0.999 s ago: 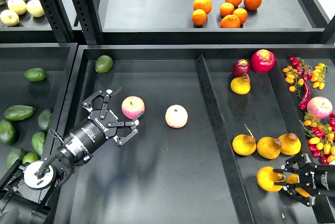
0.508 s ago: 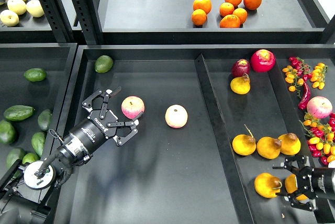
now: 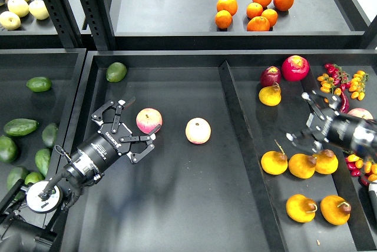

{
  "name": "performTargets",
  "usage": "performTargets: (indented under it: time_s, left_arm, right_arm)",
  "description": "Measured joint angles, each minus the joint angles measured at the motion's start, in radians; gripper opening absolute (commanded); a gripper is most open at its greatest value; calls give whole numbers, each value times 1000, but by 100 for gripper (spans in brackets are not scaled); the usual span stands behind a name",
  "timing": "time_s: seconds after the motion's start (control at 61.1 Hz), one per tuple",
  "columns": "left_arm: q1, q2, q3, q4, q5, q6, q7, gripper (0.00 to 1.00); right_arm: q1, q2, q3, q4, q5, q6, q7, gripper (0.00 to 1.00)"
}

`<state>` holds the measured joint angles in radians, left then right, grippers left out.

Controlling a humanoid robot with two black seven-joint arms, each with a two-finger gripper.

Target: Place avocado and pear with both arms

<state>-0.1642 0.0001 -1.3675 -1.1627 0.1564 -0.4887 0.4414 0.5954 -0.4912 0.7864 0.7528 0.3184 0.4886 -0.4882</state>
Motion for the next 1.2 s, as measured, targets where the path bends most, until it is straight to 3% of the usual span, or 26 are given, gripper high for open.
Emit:
performTargets:
  time_s: [0.246, 0.442, 0.491, 0.508, 0.655, 0.753, 1.196]
  left_arm:
    - [0, 0, -5, -1, -4, 0, -18, 93]
    - [0, 0, -5, -1, -26, 0, -23, 93]
    - [0, 0, -4, -1, -28, 0, -23, 93]
    - [0, 0, -4, -1, -29, 0, -23, 93]
    - [0, 0, -4, 4, -30, 0, -28, 93]
    - [0, 0, -4, 7, -33, 0, -45, 93]
    - [0, 0, -2, 25, -94, 0, -72, 93]
  right_arm:
    - [1, 248, 222, -120, -135, 0, 0, 92]
    - [-2, 351, 257, -157, -205, 0, 3, 93]
    - [-2, 373, 258, -172, -209, 0, 30, 98]
    - [-2, 393, 258, -187, -212, 0, 73, 98]
    - [-2, 444, 260, -228, -234, 0, 213, 99]
    - [-2, 482, 262, -263, -242, 0, 277, 99]
    - [-4, 491, 353, -351, -253, 0, 302, 99]
